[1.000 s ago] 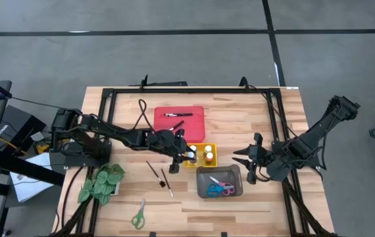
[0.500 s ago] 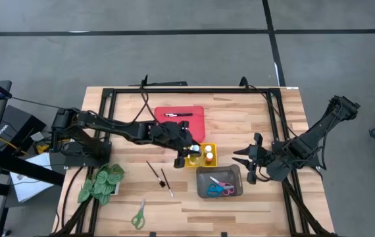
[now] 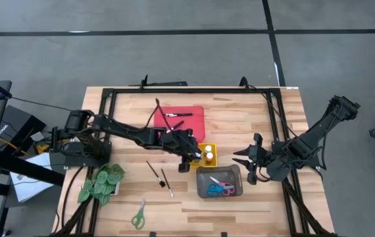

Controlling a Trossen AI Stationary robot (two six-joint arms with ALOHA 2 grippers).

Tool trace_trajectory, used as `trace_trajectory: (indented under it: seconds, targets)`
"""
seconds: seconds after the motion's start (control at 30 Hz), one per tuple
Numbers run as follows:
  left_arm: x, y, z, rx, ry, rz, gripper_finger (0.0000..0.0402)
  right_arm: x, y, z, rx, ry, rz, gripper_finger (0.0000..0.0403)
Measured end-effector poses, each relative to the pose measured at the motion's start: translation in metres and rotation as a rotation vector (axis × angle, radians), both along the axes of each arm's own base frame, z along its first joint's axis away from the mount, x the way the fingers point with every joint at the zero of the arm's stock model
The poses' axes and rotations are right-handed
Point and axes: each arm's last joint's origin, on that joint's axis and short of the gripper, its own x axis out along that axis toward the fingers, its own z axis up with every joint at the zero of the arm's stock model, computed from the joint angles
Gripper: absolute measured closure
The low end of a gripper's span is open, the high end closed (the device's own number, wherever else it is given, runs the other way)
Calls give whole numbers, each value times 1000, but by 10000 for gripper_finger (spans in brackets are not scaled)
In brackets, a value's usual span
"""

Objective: Pick & Place Paint Supplies
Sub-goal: Put the purple paint bottle into the yellow bin

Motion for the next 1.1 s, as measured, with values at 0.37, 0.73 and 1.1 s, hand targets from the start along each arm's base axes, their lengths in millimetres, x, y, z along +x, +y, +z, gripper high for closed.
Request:
trace_trajectory:
  seconds: [0.37,0.73,1.1]
  targets:
    - [-7,0,-20,-14,-10,20,292,-1,-1,-1,-4,12,-3,309]
    - [-13,-1,-31,-37,-34,30,292,-1,-1,-1,-5,13,-3,309]
    - [-12,-7,-40,-30,-6,14,292,-1,-1,-1,-4,14,-4,309]
